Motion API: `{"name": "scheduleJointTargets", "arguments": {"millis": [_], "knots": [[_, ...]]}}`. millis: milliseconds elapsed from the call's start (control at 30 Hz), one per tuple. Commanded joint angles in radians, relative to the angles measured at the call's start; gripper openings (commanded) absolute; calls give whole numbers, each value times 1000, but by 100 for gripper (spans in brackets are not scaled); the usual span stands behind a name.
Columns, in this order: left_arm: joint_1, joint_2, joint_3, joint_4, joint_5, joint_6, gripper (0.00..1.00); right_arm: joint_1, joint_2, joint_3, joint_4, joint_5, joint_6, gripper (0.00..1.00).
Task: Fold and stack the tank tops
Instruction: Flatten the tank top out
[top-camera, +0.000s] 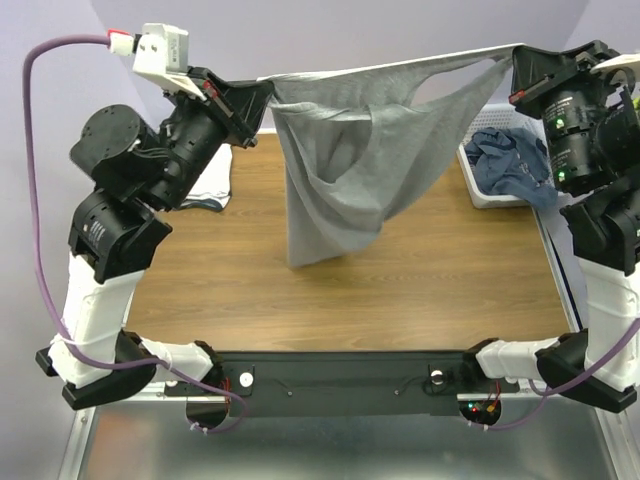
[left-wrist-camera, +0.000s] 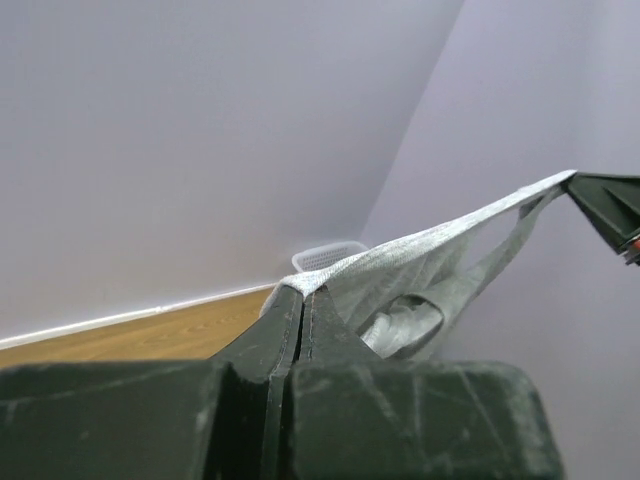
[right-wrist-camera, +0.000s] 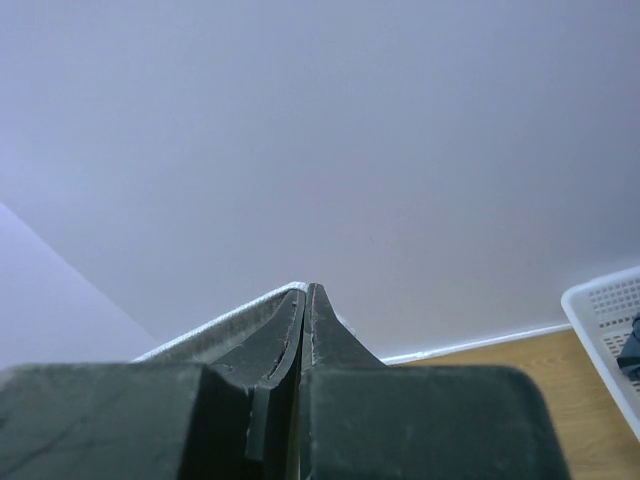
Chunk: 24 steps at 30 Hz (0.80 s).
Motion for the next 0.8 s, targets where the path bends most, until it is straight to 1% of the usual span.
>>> {"name": "scheduleJointTargets", "arguments": {"millis": [0,33,67,100,133,167,200,267,300,333,400,433,500,533,567,633,667,700,733,767], "knots": [[26,9,-42,1,-128,-20,0,-13,-23,6,39,80,-62,0],[44,13,-62,-18,-142,-30,0,-13,-29,-18,39,92,-59,0],[119,10,-128,-18,-144,-50,0,-13,-40,-44,37,126,-55,0],[168,-1,-174,-9,-94,-87,0,-13,-50,-111,37,141,-40,0],[222,-10,-287,32,-40,-110,0,-12,-76,-144,39,164,-32,1],[344,-16,-343,55,18,-130,0,-13,-87,-175,37,169,-24,0],[391,-18,-396,78,135,-168,0,-13,-98,-210,39,177,-13,0],[478,-3,-525,127,248,-199,0,-13,-129,-307,37,181,0,0],[500,6,-561,146,326,-207,0,-13,-139,-337,37,177,8,1],[524,29,-622,183,347,-213,0,-12,-149,-412,37,166,29,0],[529,65,-674,220,420,-218,0,-12,-169,-494,37,104,80,1],[528,74,-722,256,449,-228,0,-13,-170,-590,37,52,97,0],[528,80,-782,310,512,-247,0,-13,-161,-691,39,2,157,0],[528,80,-811,350,520,-257,1,-13,-155,-736,39,-25,172,0],[529,83,-854,359,523,-267,8,-12,-150,-823,40,-62,187,0],[529,99,-894,388,529,-277,12,-13,-140,-894,57,-88,230,0],[529,105,-933,396,534,-294,20,-13,-138,-963,66,-117,237,0],[528,112,-953,405,542,-302,25,-13,-138,-991,74,-130,243,0],[528,120,-999,442,548,-313,32,-13,-138,-1023,88,-141,255,0],[528,123,-1022,462,552,-328,36,-12,-139,-1048,92,-150,263,0]]}}
